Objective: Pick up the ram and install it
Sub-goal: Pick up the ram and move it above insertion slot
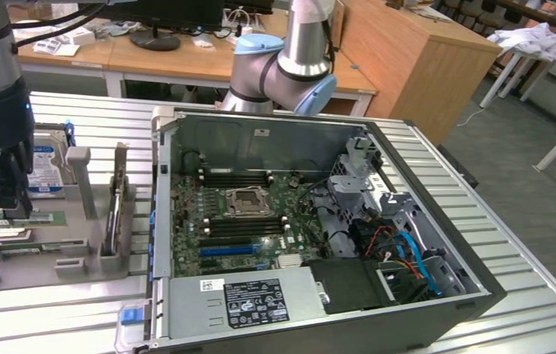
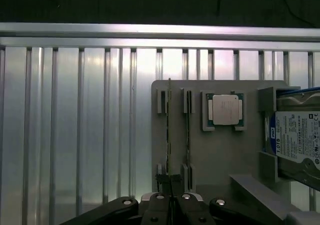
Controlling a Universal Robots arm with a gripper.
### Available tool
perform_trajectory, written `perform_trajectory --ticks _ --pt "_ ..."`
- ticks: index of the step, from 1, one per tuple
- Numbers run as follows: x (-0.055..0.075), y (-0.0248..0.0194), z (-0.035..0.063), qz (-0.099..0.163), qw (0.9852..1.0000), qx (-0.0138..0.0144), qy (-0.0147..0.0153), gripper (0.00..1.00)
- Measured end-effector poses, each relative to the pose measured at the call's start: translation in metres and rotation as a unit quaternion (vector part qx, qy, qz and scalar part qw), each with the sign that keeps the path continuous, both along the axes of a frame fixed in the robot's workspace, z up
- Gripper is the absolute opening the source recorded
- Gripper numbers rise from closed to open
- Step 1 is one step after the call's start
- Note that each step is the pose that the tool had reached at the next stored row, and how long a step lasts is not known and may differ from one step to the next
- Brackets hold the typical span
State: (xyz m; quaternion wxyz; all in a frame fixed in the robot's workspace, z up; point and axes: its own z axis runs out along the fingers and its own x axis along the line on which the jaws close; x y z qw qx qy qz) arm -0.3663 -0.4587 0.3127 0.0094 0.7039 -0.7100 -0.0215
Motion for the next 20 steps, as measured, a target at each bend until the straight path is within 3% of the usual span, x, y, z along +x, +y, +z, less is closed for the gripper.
perform_trajectory --ticks 14,18,20 --pt "0.000 0.0000 0.0316 0.004 1.0000 0.0000 0.0000 0.12" --pt "0.000 0.0000 0.0590 0.007 1.0000 0.0000 0.0000 0.12" --pt "0.000 0.0000 0.0623 0.007 1.0000 0.0000 0.0000 0.12"
